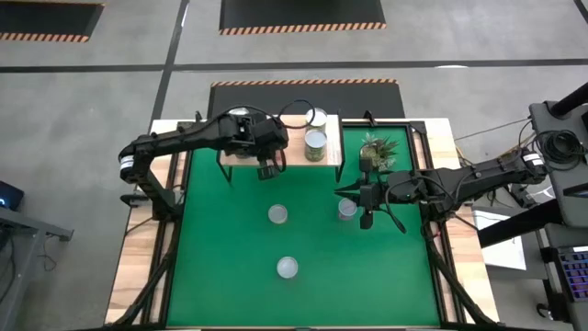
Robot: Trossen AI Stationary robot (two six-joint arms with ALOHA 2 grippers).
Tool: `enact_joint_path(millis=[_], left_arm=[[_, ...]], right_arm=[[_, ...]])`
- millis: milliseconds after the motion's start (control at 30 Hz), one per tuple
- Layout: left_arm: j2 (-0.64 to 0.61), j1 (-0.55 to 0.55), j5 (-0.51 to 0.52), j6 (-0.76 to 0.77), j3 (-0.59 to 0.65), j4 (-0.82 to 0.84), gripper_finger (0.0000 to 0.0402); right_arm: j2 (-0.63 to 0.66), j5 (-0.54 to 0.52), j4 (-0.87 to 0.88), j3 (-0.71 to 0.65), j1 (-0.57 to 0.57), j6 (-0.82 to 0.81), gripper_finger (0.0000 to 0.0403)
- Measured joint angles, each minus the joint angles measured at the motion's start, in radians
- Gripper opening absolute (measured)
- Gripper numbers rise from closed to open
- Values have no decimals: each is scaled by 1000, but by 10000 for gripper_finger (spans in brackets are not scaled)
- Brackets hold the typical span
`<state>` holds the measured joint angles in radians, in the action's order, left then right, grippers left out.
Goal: Pick and place cans onto a shelf
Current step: Put the small white can on the shelf
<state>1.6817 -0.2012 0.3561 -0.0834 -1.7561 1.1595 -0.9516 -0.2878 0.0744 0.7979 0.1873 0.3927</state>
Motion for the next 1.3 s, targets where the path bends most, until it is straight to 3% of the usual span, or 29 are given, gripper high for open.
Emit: enact_joint_path(millis=[200, 467, 967, 1300], left_arm=[[-8, 0, 0, 71, -5, -98, 0], [-9, -11, 134, -10, -27, 47, 0], [28, -16, 20, 45, 4, 18, 0], [34, -16, 17, 79, 4, -54, 0]], right_arm=[[0, 0, 0, 0, 0, 0, 13], [0, 0, 1, 0, 0, 0, 13], [0, 0, 2, 0, 0, 0, 13], [0, 0, 3, 0, 0, 0, 13]])
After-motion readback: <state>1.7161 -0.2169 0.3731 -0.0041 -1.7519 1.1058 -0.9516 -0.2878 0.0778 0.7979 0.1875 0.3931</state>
